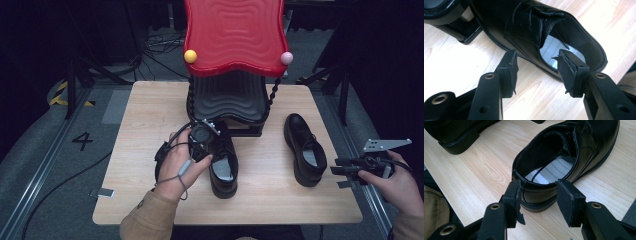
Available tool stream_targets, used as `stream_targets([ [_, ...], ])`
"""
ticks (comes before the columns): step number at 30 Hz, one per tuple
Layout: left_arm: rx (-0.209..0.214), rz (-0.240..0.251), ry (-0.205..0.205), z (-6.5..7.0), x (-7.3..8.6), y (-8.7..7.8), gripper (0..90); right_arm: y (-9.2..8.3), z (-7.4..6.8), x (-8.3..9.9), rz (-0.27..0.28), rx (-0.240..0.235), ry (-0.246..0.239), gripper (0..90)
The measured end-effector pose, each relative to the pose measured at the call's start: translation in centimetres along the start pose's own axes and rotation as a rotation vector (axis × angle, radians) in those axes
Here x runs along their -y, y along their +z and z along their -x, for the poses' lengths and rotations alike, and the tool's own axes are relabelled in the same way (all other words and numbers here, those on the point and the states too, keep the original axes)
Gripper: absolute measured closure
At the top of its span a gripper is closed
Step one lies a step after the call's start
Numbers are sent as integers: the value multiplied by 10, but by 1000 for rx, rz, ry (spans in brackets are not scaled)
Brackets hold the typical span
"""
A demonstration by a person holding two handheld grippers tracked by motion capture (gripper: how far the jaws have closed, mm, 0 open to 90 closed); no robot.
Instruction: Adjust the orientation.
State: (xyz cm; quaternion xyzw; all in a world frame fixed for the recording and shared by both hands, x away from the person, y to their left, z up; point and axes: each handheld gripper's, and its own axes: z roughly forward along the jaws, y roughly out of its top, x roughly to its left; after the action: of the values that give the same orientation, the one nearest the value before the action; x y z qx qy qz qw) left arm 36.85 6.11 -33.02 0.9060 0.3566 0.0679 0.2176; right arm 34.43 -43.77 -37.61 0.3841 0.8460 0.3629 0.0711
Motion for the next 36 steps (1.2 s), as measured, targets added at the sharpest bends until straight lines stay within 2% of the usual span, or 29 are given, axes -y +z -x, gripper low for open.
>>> stream_targets([
  [1,10,0,21,-3,3,-3,502,1,0,0,-1,-2,0,557],
  [2,25,6,26,-4,5,-3,492,1,0,-1,-3,-4,-4,558],
  [3,67,12,27,-7,11,-5,491,2,-1,-2,-2,-4,-5,558],
  [5,89,1,43,-12,19,-7,484,2,-1,-4,2,-8,-12,558],
  [10,104,-7,27,-24,36,-14,477,5,-1,-11,15,-19,-23,562],
  [15,87,17,-3,-35,50,-21,473,6,-3,-29,40,-8,-62,564],
  [18,82,16,-18,-39,57,-22,467,13,0,-43,-3,-7,-78,562],
  [22,79,11,-40,-46,66,-24,465,22,11,-54,-52,5,-83,547],
  [32,81,19,-85,-56,81,-28,456,45,27,-64,-155,71,-125,473],
  [33,81,19,-85,-56,81,-28,456,45,27,-64,-155,71,-125,473],
  [36,81,19,-86,-58,83,-28,455,56,30,-68,-203,97,-139,468],
])
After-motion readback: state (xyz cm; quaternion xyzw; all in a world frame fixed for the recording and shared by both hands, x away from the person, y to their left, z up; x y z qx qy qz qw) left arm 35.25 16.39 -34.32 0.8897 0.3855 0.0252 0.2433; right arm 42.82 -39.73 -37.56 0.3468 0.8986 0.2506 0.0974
